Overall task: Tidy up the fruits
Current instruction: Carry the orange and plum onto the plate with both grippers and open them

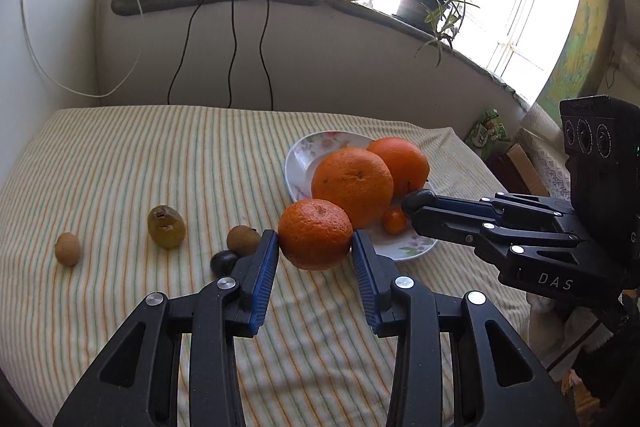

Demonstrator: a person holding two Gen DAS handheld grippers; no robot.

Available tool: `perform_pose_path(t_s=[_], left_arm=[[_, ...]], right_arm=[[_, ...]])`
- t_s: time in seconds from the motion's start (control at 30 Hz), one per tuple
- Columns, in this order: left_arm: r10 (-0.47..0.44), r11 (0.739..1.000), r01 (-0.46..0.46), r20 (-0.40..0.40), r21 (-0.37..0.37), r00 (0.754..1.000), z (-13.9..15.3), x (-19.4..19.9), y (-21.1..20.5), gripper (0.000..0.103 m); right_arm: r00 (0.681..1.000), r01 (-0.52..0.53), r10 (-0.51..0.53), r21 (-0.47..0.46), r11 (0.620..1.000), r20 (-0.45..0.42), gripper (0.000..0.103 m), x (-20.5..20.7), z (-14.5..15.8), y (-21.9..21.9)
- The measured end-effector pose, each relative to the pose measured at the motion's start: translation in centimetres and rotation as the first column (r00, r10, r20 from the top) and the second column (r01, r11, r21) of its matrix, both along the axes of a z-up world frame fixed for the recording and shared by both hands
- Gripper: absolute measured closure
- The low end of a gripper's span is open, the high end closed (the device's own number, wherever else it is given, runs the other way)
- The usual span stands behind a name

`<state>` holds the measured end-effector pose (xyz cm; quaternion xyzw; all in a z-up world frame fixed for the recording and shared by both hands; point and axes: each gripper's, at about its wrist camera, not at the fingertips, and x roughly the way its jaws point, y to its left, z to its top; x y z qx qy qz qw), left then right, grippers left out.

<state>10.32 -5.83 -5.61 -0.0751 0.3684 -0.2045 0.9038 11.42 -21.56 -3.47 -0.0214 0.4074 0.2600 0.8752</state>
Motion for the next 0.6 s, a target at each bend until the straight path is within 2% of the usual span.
perform_pose_path(t_s=[0.27, 0.6], left_arm=[[-0.073, 0.997, 0.073, -0.009, 0.016, 0.997, -0.2, 0.7, -4.2, 0.067], [-0.119, 0.992, 0.119, -0.006, 0.045, 0.993, -0.5, 1.2, -7.4, 0.067]], right_arm=[[0.998, 0.063, -0.063, 0.001, 0.998, 0.001, 0.081, 0.7, 0.1, -3.2], [0.997, 0.078, -0.078, 0.0, 0.997, -0.017, 0.081, 2.0, -0.5, -4.3]])
